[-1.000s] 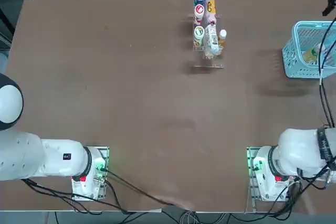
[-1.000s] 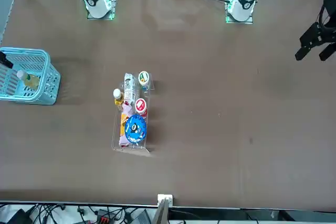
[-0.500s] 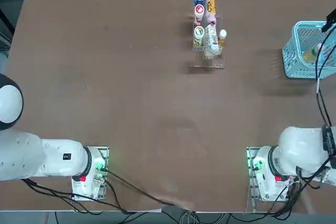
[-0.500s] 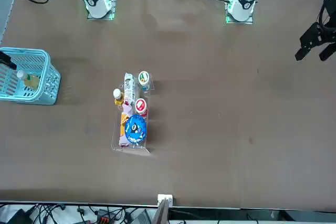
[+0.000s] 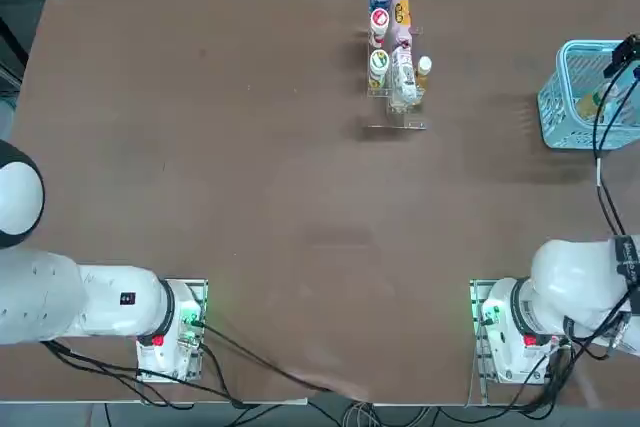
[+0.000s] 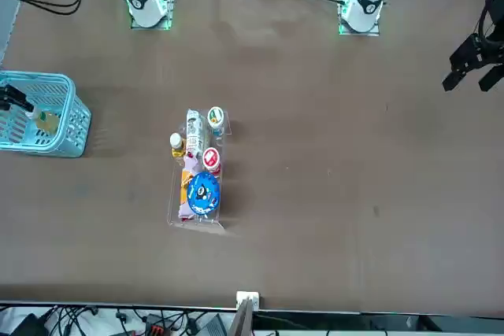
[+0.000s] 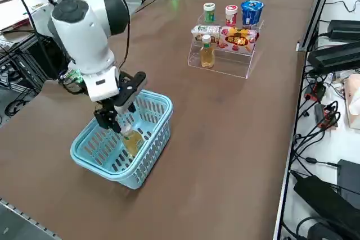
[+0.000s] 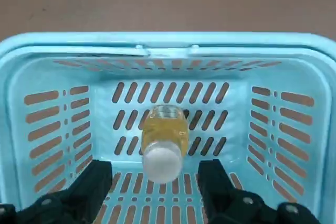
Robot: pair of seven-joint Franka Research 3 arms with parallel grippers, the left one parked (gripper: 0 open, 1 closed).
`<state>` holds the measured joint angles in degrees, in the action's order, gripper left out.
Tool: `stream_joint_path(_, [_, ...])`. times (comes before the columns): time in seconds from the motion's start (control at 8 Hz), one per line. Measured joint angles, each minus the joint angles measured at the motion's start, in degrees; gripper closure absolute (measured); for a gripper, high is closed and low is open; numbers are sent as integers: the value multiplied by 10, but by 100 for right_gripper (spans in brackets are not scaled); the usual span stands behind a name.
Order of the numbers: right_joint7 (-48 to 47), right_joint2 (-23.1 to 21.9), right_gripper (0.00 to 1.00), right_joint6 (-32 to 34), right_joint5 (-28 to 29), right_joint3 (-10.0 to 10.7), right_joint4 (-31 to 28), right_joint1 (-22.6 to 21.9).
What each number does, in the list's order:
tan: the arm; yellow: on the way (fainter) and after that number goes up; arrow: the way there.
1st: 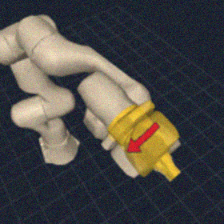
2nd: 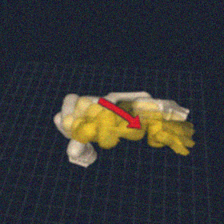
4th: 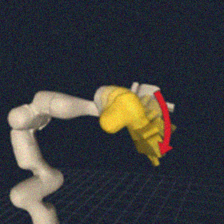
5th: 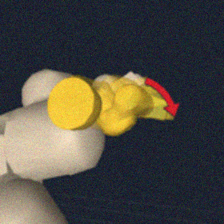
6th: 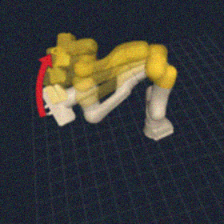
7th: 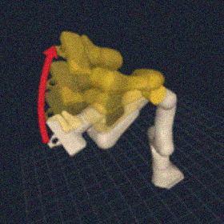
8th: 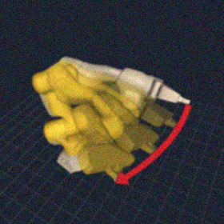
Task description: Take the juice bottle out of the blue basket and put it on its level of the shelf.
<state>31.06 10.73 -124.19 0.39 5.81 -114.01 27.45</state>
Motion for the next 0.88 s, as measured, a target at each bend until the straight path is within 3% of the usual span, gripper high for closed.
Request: stream_joint_path(0.88, [3, 23, 0, -55, 1, 0, -27, 13])
